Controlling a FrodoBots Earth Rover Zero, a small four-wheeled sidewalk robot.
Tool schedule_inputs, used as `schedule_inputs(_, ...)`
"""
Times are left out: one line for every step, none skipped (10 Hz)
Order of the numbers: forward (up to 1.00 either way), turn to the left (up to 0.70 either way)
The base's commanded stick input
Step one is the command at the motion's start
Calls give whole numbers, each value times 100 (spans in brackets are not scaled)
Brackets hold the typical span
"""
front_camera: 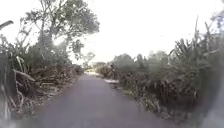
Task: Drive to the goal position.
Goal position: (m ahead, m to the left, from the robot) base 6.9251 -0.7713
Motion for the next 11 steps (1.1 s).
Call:
schedule_inputs(50, 1)
schedule_inputs(50, 1)
schedule_inputs(50, 1)
schedule_inputs(50, 1)
schedule_inputs(50, 1)
schedule_inputs(50, 1)
schedule_inputs(50, 1)
schedule_inputs(50, 1)
schedule_inputs(50, 1)
schedule_inputs(50, 1)
schedule_inputs(50, 1)
